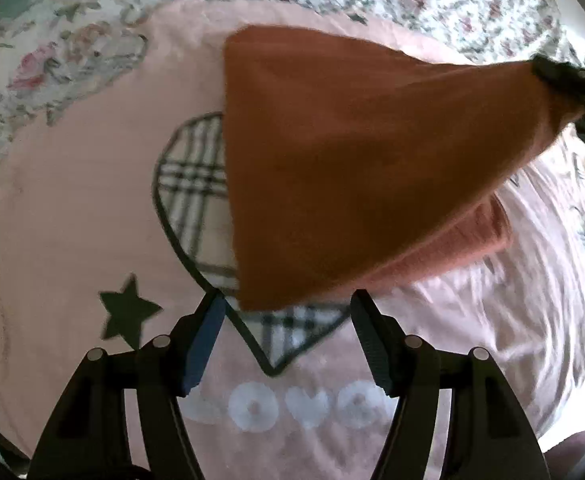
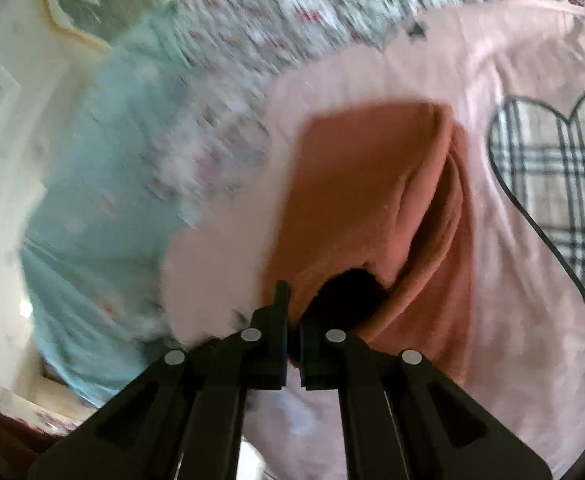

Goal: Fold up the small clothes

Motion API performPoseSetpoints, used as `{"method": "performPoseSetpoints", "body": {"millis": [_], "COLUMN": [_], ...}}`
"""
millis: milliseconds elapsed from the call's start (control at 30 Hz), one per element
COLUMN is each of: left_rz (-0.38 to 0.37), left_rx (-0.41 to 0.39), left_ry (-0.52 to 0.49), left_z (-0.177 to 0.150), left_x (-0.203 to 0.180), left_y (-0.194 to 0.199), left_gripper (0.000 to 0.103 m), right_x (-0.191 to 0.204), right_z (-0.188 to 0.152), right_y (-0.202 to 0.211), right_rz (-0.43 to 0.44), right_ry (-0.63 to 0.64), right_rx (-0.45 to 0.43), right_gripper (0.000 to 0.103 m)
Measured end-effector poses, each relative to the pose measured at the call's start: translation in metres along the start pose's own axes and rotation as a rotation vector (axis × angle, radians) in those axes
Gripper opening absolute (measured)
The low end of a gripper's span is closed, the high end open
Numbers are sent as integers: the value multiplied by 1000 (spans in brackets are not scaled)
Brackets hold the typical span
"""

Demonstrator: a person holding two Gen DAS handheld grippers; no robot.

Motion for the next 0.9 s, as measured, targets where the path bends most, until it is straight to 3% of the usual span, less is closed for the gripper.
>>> {"method": "performPoseSetpoints", "body": {"millis": [33, 133, 200, 300, 467, 600, 667, 733, 900], "left_rz": [37, 61, 5, -6, -28, -96, -149, -201, -249], "left_rx": [-20, -20, -17, 21, 58, 58, 22, -26, -47], "left_ry": [23, 140, 222, 223, 218, 149, 119, 79, 27], "left_z": [2, 1, -5, -14, -21, -21, -19, -11, 19], "left_x": [4, 24, 36, 34, 35, 33, 30, 23, 1], "left_y": [3, 3, 1, -6, -8, 16, 32, 48, 35], "left_gripper": [63, 28, 27, 24, 23, 20, 21, 22, 26], "right_x": [-2, -26, -54, -95, -115, -98, -95, -93, -104], "right_z": [-1, -11, -22, -39, -47, -34, -27, -13, 29], "right_y": [1, -3, -11, -28, -32, -15, -3, -1, -20], "right_rz": [-27, -138, -201, -299, -301, -310, -292, -283, -330], "right_ry": [13, 21, -14, -52, -111, -78, -76, -82, -101], "right_rx": [-3, 12, 39, 79, 83, 71, 32, -20, -80], "right_gripper": [5, 5, 5, 5, 4, 13, 24, 49, 50]}}
Point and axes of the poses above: each gripper's, at about its wrist camera, not at the fingertips, and y roughly against the way its jaws point, x to its left, z to its top, the point moved 3 cm from there along -y, roughly the way its jaws point, and after that the axes turned 8 degrees about -y, right-handed, at the moved point
